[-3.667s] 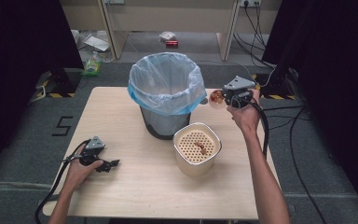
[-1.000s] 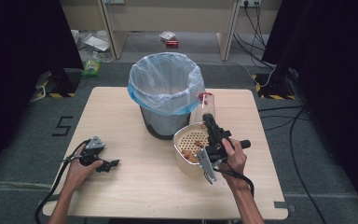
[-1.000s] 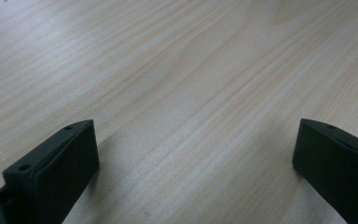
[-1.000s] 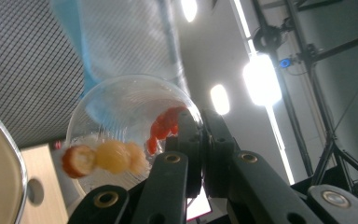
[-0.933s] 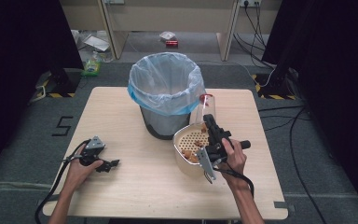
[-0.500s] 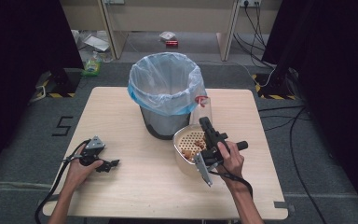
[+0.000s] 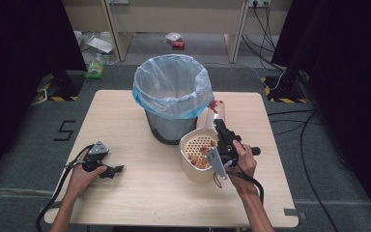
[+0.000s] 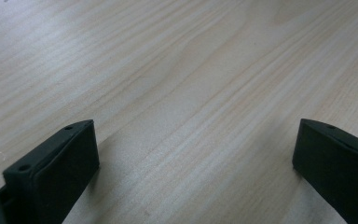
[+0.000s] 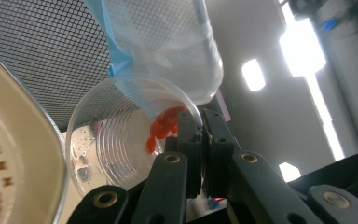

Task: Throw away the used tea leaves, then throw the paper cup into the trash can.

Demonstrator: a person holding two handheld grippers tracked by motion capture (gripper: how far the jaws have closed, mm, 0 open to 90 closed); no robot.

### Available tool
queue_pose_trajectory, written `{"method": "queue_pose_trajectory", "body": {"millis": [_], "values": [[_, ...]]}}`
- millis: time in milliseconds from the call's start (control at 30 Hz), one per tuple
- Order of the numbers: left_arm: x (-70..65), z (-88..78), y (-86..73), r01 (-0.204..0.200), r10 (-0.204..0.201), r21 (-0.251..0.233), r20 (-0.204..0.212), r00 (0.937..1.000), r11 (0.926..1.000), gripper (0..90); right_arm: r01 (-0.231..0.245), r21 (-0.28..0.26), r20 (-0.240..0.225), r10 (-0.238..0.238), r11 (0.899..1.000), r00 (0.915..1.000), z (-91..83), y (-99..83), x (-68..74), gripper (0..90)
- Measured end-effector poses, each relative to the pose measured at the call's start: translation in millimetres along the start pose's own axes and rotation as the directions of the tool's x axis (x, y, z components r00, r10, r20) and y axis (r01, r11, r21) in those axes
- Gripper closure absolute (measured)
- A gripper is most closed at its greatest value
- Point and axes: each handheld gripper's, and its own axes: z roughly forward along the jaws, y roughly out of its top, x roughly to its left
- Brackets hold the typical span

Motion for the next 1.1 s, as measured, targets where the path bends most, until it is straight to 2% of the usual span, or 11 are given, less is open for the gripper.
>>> {"method": "queue_pose_trajectory", "body": {"millis": [133, 267, 333, 400, 433, 500, 533, 633, 833, 900, 1100], "values": [[0.0, 0.0, 0.0, 0.0, 0.0, 0.0, 0.0, 1.0, 1.0, 0.0, -0.135, 0.027, -0.054, 0.136, 0.991, 0.9892, -0.8, -2.8, -14.2, 87.8], [0.0, 0.0, 0.0, 0.0, 0.0, 0.0, 0.0, 1.0, 1.0, 0.0, -0.27, 0.063, -0.09, 0.275, 0.961, 0.9571, 1.0, -7.7, -25.2, 87.7], [0.0, 0.0, 0.0, 0.0, 0.0, 0.0, 0.0, 1.0, 1.0, 0.0, -0.337, 0.083, -0.105, 0.344, 0.938, 0.933, 4.3, -12.7, -27.7, 87.7], [0.0, 0.0, 0.0, 0.0, 0.0, 0.0, 0.0, 1.0, 1.0, 0.0, -0.349, 0.094, -0.107, 0.358, 0.932, 0.9276, 6.2, -15.0, -28.4, 87.7], [0.0, 0.0, 0.0, 0.0, 0.0, 0.0, 0.0, 1.0, 1.0, 0.0, -0.38, 0.114, -0.119, 0.392, 0.918, 0.9122, 10.2, -19.4, -28.3, 87.7], [0.0, 0.0, 0.0, 0.0, 0.0, 0.0, 0.0, 1.0, 1.0, 0.0, -0.406, 0.131, -0.128, 0.422, 0.904, 0.8977, 13.9, -23.5, -28.4, 87.7], [0.0, 0.0, 0.0, 0.0, 0.0, 0.0, 0.0, 1.0, 1.0, 0.0, -0.406, 0.131, -0.128, 0.422, 0.904, 0.8977, 13.9, -23.5, -28.4, 87.7], [0.0, 0.0, 0.0, 0.0, 0.0, 0.0, 0.0, 1.0, 1.0, 0.0, -0.486, 0.158, -0.136, 0.507, 0.859, 0.8514, 19.0, -32.1, -32.7, 87.6], [0.0, 0.0, 0.0, 0.0, 0.0, 0.0, 0.0, 1.0, 1.0, 0.0, -0.561, 0.188, -0.123, 0.586, 0.806, 0.8005, 27.6, -36.5, -53.3, 87.5], [0.0, -0.1, 0.1, 0.0, 0.0, 0.002, 0.0, 1.0, 1.0, 0.0, -0.573, 0.191, -0.118, 0.598, 0.797, 0.7929, 31.4, -36.2, -61.2, 87.6], [0.0, -0.1, 0.1, 0.0, 0.0, 0.001, 0.001, 1.0, 1.0, 0.0, -0.583, 0.18, -0.107, 0.605, 0.792, 0.7892, 43.8, -29.6, -85.5, 87.5]]}}
